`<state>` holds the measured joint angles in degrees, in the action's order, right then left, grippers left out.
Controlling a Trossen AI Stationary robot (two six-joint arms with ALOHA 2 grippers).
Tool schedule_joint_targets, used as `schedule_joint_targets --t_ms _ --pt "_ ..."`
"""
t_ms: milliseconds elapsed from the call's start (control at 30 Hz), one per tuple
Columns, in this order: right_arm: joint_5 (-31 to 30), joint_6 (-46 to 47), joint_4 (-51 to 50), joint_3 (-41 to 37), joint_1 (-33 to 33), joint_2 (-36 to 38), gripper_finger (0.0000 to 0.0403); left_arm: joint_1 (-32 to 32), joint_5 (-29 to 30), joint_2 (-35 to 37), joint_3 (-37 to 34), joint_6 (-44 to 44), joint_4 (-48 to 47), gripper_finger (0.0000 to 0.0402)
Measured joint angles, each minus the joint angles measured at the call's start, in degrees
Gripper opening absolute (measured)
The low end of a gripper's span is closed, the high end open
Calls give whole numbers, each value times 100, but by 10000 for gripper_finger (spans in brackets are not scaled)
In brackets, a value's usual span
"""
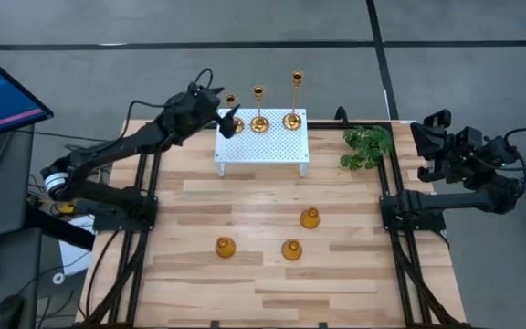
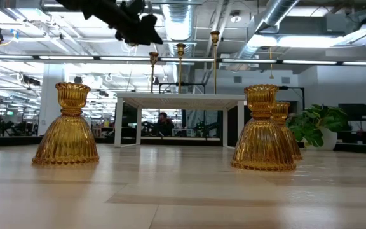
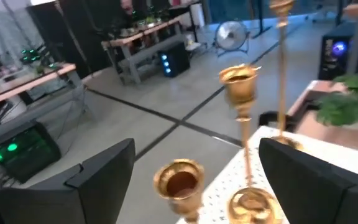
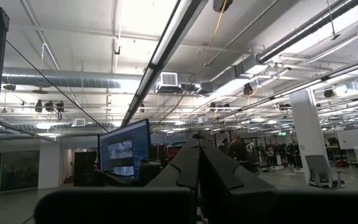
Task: Pick & Place candle stick holders
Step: Put the left orange candle holder on the shelf aligned with the small gold candle holder
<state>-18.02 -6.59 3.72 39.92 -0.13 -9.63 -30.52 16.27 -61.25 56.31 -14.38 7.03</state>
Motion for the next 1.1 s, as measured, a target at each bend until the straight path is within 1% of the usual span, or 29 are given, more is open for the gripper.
schedule_joint_targets --t_ms 100,267,500,633,767,900,1100 --pt "0 0 1 0 -1 0 0 174 54 228 0 0 -313 342" --pt "0 0 0 0 1 0 0 598 441 561 0 3 -857 342" --pt "-2 0 1 0 -1 0 0 1070 1051 859 0 -23 -1080 341" --pt "-2 0 1 0 -1 0 0 1352 1075 981 0 329 -1268 341" --pt "-2 4 -7 0 -1 0 0 1961 953 1020 0 655 -1400 341" --pt "-3 60 -166 2 1 0 0 2785 926 1029 0 1015 -1875 341" --pt "-4 107 -472 2 1 0 0 3903 927 1063 0 2168 -2716 341"
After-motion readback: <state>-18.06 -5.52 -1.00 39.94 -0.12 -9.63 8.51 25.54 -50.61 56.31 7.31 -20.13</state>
